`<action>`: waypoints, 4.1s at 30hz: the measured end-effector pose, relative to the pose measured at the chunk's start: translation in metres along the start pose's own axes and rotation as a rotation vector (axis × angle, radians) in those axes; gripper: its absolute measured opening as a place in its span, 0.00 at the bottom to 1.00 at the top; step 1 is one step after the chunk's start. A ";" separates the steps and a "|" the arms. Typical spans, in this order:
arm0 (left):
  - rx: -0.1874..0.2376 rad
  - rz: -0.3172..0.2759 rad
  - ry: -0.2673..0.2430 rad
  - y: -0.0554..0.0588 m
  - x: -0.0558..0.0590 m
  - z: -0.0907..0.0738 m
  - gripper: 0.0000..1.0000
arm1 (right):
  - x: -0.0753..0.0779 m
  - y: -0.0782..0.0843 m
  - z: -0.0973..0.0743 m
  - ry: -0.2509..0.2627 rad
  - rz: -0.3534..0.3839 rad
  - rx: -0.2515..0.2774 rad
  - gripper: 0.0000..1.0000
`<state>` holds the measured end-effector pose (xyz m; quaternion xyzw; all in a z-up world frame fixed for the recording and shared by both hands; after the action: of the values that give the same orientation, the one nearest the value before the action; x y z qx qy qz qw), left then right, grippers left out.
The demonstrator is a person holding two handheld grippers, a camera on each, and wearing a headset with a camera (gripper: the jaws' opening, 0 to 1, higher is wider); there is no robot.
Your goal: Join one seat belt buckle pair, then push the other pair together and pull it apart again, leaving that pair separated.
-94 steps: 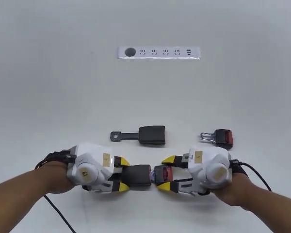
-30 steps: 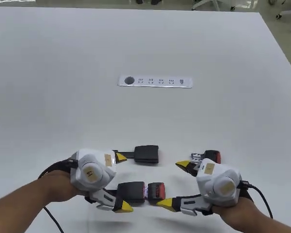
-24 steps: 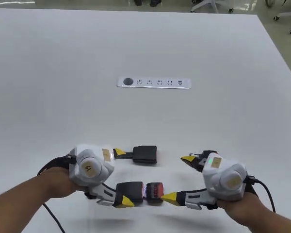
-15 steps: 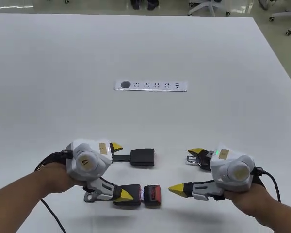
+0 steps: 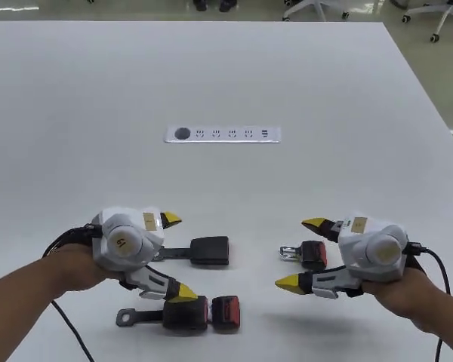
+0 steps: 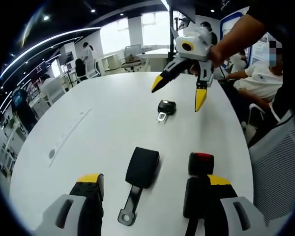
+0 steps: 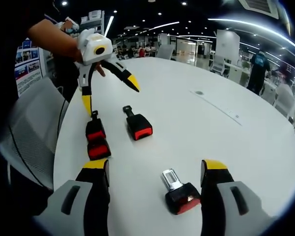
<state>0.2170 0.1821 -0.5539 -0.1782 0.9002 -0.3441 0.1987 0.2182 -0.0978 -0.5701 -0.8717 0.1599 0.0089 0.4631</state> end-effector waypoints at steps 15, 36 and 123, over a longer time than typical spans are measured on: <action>-0.030 0.013 0.042 0.005 -0.019 0.032 0.84 | 0.030 0.031 -0.005 -0.063 0.066 -0.051 0.74; -0.100 0.023 0.104 0.033 -0.015 0.072 0.72 | 0.049 0.056 -0.005 -0.134 0.096 -0.117 0.63; -0.023 0.066 0.146 0.028 -0.019 0.079 0.34 | 0.055 0.024 0.052 -0.255 -0.082 -0.124 0.35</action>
<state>0.2656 0.1672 -0.6227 -0.1251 0.9215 -0.3394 0.1416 0.2704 -0.0830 -0.6282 -0.8963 0.0632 0.1102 0.4248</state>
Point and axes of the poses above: the centre of the closed fingertips' face, and the gripper's own axes: z roughly forward along the fingers, x roughly to its right, y roughly out of its underside, the point moved 9 cm from there along -z, roughly backward along the fingers, and after that the axes turned 15 degrees about -y, right-handed, at the moved point
